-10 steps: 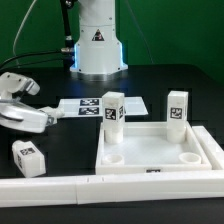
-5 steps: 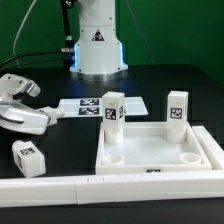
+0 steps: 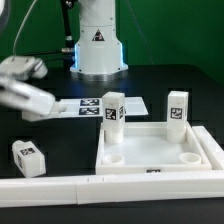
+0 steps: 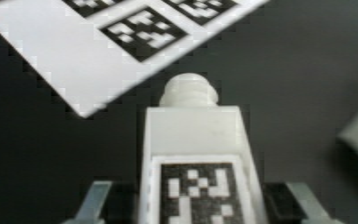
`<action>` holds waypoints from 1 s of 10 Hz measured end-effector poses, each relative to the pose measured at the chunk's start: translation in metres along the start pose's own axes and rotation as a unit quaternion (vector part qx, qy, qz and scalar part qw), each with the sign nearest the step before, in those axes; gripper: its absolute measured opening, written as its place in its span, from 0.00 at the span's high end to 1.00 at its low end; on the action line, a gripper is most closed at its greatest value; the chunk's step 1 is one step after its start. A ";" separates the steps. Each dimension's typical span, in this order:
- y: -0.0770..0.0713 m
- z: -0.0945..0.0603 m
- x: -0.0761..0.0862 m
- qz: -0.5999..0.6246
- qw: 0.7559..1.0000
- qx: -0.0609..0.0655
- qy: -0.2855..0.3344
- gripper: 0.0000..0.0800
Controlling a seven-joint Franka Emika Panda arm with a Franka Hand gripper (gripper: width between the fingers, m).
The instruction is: Assemble square table
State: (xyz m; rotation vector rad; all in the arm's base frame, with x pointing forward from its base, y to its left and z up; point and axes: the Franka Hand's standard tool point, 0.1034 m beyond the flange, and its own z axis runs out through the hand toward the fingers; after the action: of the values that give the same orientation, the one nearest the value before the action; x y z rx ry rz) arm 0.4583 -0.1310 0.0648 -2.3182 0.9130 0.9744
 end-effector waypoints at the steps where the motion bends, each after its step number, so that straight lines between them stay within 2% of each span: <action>1: 0.001 0.000 0.009 0.000 0.999 -0.002 0.051 0.65; 3: -0.004 -0.002 0.007 -0.006 0.995 -0.004 0.102 0.65; 4: -0.023 -0.016 0.007 -0.024 0.989 -0.007 0.143 0.65; 5: -0.051 -0.035 0.004 -0.055 0.981 0.000 0.187 0.65; 6: -0.073 -0.048 0.005 -0.085 0.968 0.013 0.235 0.65; 7: -0.086 -0.052 -0.003 -0.103 0.962 0.006 0.251 0.65; 10: -0.089 -0.057 0.006 -0.105 0.931 0.000 0.350 0.65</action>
Offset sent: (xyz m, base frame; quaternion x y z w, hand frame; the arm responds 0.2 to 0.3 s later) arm 0.0293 0.0102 0.0368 -0.0346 0.2193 -0.0609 0.9731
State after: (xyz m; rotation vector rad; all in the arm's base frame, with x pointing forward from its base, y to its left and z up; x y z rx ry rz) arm 0.5508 -0.1094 0.1110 -2.7333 0.8722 0.0314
